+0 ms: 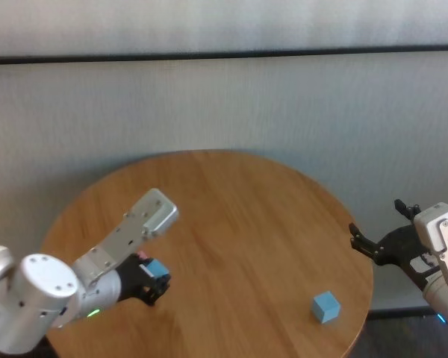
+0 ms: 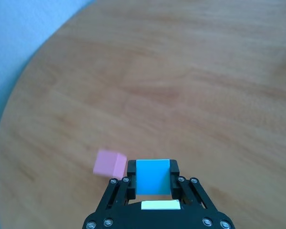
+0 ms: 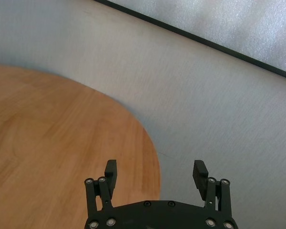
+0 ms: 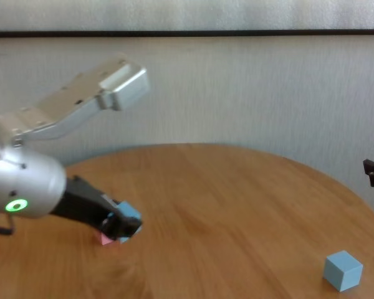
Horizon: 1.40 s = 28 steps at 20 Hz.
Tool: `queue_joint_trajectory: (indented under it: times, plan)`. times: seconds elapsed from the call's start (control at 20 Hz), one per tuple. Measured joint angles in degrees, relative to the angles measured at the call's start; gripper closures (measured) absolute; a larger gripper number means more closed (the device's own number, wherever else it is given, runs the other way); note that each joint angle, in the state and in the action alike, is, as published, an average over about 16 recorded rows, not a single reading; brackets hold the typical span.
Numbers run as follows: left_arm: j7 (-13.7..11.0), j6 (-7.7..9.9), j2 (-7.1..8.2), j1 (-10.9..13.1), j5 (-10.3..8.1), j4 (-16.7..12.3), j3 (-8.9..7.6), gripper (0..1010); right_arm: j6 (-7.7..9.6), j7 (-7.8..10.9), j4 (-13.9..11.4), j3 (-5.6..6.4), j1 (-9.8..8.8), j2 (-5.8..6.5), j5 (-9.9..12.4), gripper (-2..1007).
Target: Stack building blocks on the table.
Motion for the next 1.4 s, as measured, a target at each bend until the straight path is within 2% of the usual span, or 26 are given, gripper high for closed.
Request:
queue_joint_trajectory:
  times: [0.25, 0.6, 1.05, 1.4]
  plan:
    - [-1.9, -1.81, -1.96, -2.9, 1.48, 3.2, 2.02, 617, 0.0, 0.0, 0.0, 0.0, 0.0, 0.0, 0.0, 1]
    - [-5.0, -2.29, -4.43, -5.4, 2.17, 6.4, 3.52, 617, 0.0, 0.0, 0.0, 0.0, 0.0, 0.0, 0.0, 0]
    - [-9.2, -1.92, -5.97, -6.9, 2.15, 8.8, 4.71, 617, 0.0, 0.0, 0.0, 0.0, 0.0, 0.0, 0.0, 0]
    - [-10.8, -1.86, -6.85, -7.7, 3.17, 10.9, 5.79, 617, 0.0, 0.0, 0.0, 0.0, 0.0, 0.0, 0.0, 0]
